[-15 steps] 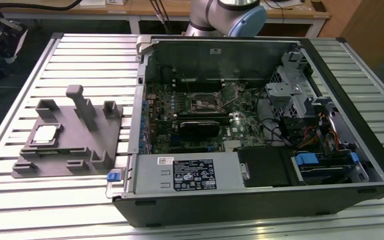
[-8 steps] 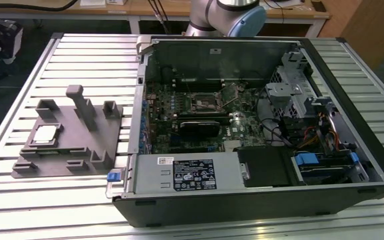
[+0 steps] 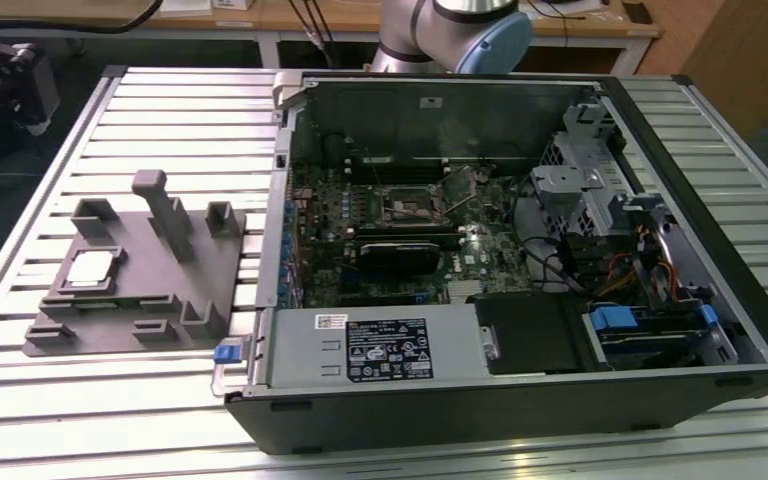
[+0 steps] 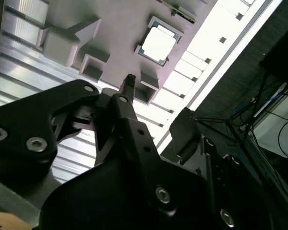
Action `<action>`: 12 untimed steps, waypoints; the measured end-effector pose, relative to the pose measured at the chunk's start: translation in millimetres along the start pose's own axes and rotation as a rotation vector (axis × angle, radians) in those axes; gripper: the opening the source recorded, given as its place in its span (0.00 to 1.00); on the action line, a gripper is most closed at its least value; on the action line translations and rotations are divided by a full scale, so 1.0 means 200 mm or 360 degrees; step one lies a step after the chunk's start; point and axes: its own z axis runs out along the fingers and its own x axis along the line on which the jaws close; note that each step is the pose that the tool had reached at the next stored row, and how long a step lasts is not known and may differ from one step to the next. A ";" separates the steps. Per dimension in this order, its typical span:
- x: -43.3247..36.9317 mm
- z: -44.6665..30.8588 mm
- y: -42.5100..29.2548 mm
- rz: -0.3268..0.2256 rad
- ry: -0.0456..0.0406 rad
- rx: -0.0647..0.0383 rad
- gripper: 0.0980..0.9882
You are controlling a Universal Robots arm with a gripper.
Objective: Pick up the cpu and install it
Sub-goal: 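Pick up the cpu and move it towards the insertion slot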
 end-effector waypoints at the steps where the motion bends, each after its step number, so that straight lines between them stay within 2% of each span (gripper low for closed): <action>1: 0.006 0.007 -0.002 -0.0011 0.0001 0.0000 0.54; 2: 0.014 0.014 -0.004 -0.0019 0.0001 0.0000 0.62; 5: 0.032 0.040 -0.007 -0.0024 0.0001 -0.0001 0.62; 12: 0.033 0.093 -0.010 -0.0024 0.0001 -0.0001 0.62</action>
